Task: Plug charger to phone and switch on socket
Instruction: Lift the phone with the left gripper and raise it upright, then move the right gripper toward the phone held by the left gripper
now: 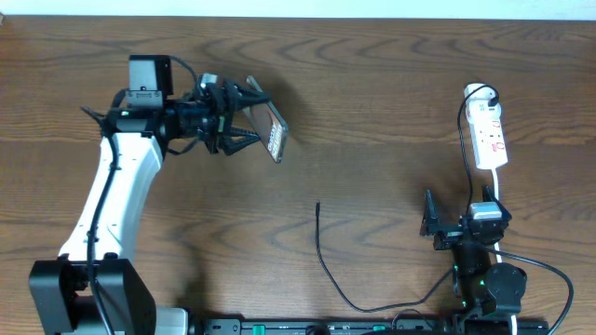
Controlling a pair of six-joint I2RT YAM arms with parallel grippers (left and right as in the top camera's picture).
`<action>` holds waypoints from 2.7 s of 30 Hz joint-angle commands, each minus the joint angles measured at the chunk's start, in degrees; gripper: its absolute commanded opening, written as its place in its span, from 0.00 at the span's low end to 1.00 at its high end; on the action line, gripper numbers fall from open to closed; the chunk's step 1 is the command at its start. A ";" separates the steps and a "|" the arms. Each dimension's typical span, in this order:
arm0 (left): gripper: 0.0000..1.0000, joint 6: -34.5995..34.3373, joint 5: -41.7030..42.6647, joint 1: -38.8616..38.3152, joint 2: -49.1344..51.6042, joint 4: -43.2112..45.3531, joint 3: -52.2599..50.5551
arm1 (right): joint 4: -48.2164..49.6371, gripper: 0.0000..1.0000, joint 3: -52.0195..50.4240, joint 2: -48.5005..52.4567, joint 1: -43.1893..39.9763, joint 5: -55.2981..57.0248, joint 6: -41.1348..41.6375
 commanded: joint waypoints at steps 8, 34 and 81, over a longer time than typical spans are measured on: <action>0.08 -14.58 15.61 7.56 -1.05 0.37 1.60 | -0.24 0.99 -0.07 -0.35 0.76 0.22 -0.50; 0.07 -16.57 16.72 12.26 -1.05 0.42 1.60 | -0.24 0.99 -0.07 -0.35 0.76 0.22 -0.50; 0.08 -8.90 -7.69 7.13 -1.05 0.94 1.55 | -5.03 0.99 47.15 62.49 2.03 -66.84 32.59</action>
